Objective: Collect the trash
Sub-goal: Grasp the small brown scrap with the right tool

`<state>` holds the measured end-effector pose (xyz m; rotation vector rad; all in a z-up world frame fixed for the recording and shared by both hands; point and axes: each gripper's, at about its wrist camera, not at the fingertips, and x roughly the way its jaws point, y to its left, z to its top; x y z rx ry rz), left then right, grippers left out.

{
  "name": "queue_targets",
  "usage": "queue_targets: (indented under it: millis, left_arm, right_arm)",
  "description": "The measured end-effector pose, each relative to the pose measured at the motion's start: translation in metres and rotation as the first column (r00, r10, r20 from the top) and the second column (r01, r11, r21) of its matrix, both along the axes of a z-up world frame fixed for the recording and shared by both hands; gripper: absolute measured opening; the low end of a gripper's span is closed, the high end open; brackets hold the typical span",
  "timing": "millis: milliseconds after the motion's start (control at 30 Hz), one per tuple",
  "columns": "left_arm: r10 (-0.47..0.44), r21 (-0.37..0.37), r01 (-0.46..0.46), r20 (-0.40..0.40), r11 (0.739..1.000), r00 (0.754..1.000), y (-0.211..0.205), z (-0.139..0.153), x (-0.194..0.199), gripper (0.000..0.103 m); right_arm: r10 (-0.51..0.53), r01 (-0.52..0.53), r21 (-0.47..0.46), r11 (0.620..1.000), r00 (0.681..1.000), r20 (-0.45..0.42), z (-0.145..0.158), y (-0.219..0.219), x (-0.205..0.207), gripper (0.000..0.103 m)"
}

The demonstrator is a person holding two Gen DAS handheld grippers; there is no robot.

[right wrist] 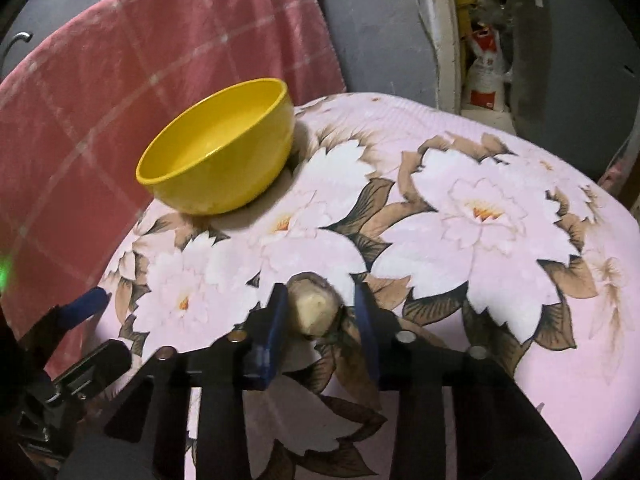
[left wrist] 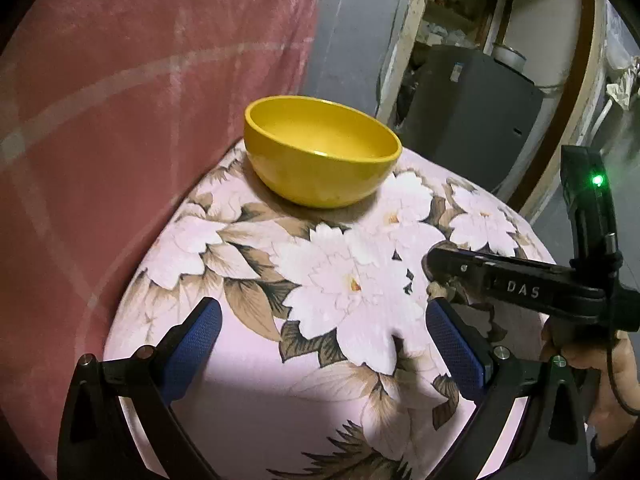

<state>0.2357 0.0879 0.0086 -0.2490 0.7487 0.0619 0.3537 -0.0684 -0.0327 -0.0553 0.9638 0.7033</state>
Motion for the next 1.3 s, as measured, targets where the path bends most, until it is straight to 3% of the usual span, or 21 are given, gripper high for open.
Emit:
queue_targets:
  millis: [333,633,900,1067,1300]
  left_arm:
    - [-0.112,0.020,0.113,-0.043,0.993,0.993,-0.021,0.000,0.013,0.096]
    - [-0.242,0.079,0.253,-0.128,0.964,0.962,-0.056,-0.010,0.040,0.075]
    - [-0.295,0.085,0.314,-0.183,0.946,0.938,-0.073,-0.013,0.064,0.033]
    - [-0.310,0.087,0.332,-0.194,0.939,0.931,-0.077,-0.012,0.066,0.012]
    - [-0.333,0.074,0.347,-0.157,0.935,0.930,-0.094,-0.010,0.061,0.012]
  right_arm:
    - [-0.035,0.035,0.015,0.999,0.998,0.044,0.009,-0.036,-0.014,0.017]
    - [-0.112,0.126,-0.052,0.991,0.971,0.209,0.023,-0.079,-0.047,0.016]
    - [-0.150,0.160,-0.014,0.987,0.952,0.266,0.021,-0.096,-0.065,0.015]
    - [-0.162,0.166,0.007,0.986,0.949,0.270,0.019,-0.099,-0.070,0.015]
    - [-0.229,0.228,0.046,0.973,0.902,0.365,0.026,-0.110,-0.093,0.015]
